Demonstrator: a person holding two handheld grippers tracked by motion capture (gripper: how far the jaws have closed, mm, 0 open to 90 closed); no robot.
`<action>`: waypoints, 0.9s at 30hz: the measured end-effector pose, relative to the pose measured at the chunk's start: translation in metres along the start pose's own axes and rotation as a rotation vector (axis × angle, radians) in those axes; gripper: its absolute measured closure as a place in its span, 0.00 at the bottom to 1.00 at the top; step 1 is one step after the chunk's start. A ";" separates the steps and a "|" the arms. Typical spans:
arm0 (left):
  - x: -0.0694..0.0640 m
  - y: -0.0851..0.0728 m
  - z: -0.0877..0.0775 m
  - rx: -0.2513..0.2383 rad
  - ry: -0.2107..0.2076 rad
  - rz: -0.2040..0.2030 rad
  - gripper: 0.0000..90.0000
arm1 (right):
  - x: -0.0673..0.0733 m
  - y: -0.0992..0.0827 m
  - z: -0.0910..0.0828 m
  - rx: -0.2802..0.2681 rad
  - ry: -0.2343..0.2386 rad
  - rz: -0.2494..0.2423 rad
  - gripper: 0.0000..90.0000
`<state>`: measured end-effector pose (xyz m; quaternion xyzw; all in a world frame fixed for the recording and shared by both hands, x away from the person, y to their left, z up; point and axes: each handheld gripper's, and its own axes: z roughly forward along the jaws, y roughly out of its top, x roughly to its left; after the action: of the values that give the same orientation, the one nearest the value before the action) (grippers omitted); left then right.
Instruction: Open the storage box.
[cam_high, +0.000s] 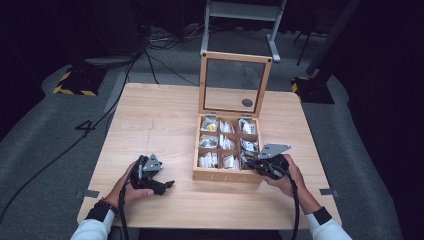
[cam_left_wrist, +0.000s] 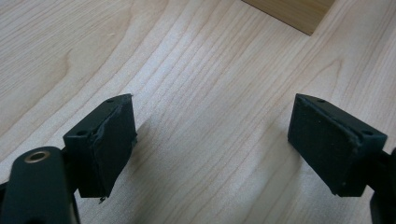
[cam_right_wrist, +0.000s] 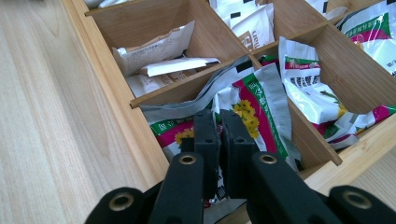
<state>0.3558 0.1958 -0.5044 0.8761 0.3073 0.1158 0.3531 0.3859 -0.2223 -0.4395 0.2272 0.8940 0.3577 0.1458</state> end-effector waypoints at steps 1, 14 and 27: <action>0.000 0.000 0.000 0.000 0.000 0.000 0.17 | -0.001 -0.001 -0.002 -0.011 0.005 0.004 0.97; 0.000 0.000 0.000 0.000 -0.003 0.003 0.17 | -0.009 -0.002 -0.026 -0.160 0.026 0.032 0.97; 0.002 -0.002 -0.002 -0.001 -0.014 0.012 0.17 | -0.010 0.002 -0.039 -0.243 0.041 0.037 0.98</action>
<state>0.3560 0.1993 -0.5045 0.8785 0.2995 0.1120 0.3550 0.3787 -0.2483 -0.4098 0.2171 0.8424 0.4707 0.1474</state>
